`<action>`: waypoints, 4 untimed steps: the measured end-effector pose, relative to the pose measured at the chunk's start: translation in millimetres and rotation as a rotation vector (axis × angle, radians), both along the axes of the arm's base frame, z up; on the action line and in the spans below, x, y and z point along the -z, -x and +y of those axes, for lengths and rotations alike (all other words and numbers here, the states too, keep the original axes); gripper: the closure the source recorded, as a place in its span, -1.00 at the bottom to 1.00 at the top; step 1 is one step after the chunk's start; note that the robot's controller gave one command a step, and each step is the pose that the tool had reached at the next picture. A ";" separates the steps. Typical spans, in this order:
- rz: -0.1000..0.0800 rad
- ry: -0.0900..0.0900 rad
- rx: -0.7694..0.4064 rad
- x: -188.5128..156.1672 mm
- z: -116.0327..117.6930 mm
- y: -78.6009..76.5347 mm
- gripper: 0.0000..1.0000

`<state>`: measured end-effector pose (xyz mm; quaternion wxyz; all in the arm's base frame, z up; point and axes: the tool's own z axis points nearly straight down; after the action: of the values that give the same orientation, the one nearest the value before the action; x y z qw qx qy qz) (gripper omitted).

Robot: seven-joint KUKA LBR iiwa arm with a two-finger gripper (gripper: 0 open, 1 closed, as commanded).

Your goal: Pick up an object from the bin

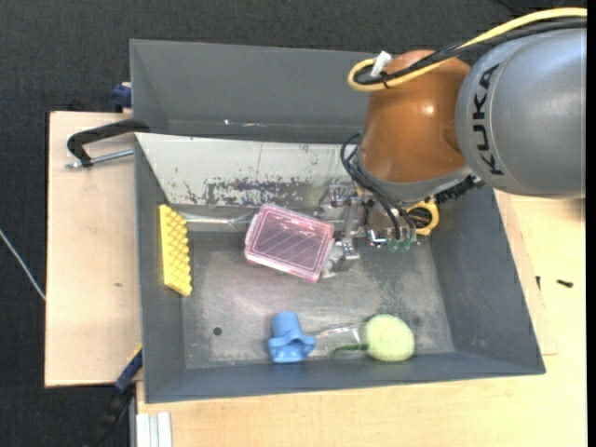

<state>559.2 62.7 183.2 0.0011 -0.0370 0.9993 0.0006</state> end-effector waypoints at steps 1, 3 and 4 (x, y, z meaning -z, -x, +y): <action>-0.018 -0.002 -0.002 3.2 -5.6 0.1 1.00; -0.020 -0.001 -0.069 -1.8 3.6 -5.1 1.00; 0.016 0.001 -0.186 5.5 2.1 13.9 1.00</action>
Offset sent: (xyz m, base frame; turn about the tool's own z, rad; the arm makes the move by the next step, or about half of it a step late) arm -0.0098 0.0308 0.1566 0.0396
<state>545.3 64.7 177.6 -0.0069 -0.1294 0.9916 0.0006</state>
